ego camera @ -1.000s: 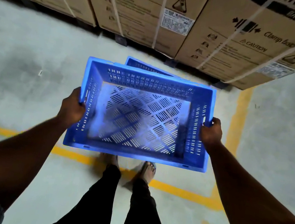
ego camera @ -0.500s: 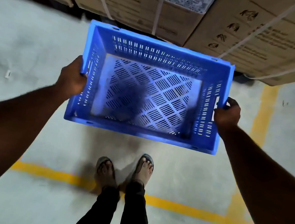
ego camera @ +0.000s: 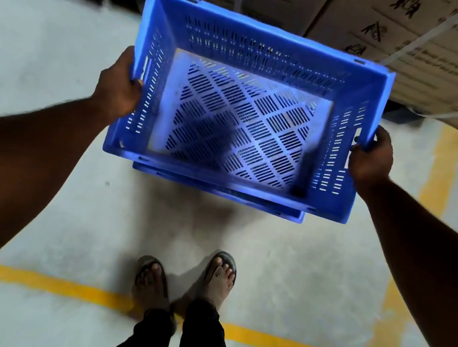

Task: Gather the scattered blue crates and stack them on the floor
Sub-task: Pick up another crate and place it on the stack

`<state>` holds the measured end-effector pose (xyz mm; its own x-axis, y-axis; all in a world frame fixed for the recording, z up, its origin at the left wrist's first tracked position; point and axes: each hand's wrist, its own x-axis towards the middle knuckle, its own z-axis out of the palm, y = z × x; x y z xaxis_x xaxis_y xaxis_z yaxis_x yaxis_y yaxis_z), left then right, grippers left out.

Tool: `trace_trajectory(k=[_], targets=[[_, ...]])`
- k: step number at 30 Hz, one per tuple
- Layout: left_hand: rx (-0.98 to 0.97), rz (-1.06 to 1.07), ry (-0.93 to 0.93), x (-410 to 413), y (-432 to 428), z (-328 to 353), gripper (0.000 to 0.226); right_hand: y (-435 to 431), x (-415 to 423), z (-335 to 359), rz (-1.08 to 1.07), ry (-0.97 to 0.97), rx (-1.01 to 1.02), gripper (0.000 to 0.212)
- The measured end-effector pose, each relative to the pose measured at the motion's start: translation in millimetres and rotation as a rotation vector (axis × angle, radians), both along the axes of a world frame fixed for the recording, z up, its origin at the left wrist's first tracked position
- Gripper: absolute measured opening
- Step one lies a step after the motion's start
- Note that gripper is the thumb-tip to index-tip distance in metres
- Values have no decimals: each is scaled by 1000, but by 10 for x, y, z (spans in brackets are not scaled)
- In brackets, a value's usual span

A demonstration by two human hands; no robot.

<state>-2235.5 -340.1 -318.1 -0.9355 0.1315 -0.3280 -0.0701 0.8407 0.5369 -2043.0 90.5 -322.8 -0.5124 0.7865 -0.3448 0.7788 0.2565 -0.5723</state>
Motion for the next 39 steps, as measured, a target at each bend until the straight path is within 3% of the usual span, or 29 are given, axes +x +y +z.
trace_trajectory(k=[5,11,16,20,25,39], targets=[[-65,0,-112,348,-79,49,74,-183,273,34,186,-101,70,62],[-98,27,-146,989,-313,132,74,-408,556,196,230,-164,62,72],[-102,77,-232,1003,-355,125,72,-500,816,251,300,-145,11,82],[-197,55,-231,997,-378,115,76,-479,945,231,377,-221,3,89],[-183,49,-186,1033,-308,116,81,-443,945,225,370,-280,21,90],[-64,16,-48,818,-441,-205,95,-471,965,29,378,-103,167,99]])
